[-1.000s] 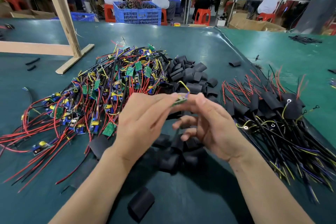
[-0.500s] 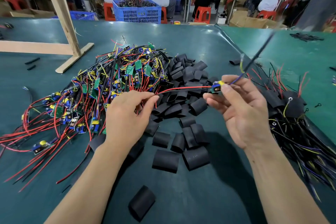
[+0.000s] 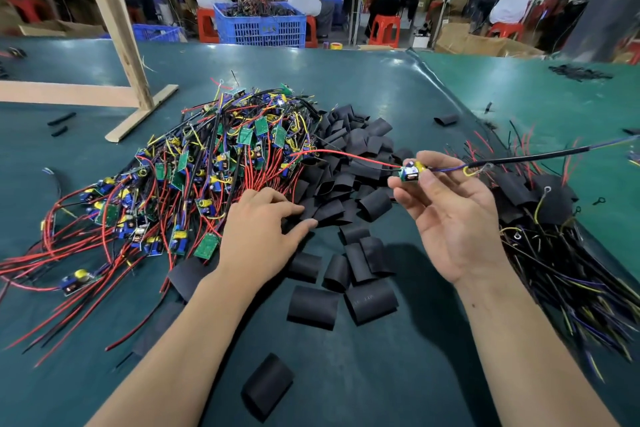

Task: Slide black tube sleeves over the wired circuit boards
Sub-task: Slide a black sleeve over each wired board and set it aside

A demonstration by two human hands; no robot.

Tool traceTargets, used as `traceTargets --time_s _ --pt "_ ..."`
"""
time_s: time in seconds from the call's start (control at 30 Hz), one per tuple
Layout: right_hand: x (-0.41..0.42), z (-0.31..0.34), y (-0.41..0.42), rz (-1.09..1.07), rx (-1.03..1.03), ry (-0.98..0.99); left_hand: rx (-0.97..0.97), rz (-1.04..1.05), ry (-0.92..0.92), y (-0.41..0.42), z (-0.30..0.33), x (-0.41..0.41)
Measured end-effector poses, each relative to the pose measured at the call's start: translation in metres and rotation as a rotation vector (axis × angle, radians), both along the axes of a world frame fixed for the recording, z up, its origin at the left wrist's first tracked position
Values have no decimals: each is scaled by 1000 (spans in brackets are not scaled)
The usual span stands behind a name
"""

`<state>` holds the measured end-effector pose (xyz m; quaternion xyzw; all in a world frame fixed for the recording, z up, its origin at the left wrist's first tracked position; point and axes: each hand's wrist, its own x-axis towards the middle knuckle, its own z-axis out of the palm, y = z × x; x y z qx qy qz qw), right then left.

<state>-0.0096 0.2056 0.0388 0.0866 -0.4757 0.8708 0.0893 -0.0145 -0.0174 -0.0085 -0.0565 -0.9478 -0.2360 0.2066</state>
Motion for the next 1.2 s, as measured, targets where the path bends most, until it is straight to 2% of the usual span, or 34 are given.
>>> traceTargets --time_s 0.07,0.23,0.33,0.43,0.53,0.67,0.8,0.9,1.07,1.2 --pt "-1 -1 -1 17 4 -5 -3 8 1 0 1 -1" --pt "-1 -2 0 35 23 -15 -148 17 66 -8 2 1" --pt "0 -3 -1 43 34 -23 -153 -109 123 -10 9 1" --pt "0 -4 -1 43 43 -30 -207 -261 29 -12 9 0" --pt "0 -2 1 33 56 -39 -178 -258 -58 -16 5 -2" --pt "-1 4 11 -80 -31 -18 -172 -261 -71 -18 6 -2" --pt "-2 9 23 -191 -126 -22 -176 -225 -1 -18 6 0" --pt "-2 8 21 -178 -107 -31 -88 -232 104 -16 9 1" --pt "-1 6 18 -128 -73 -26 231 -245 261 -12 19 7" --pt "-1 7 17 -62 -139 -42 441 -302 330 -12 23 10"
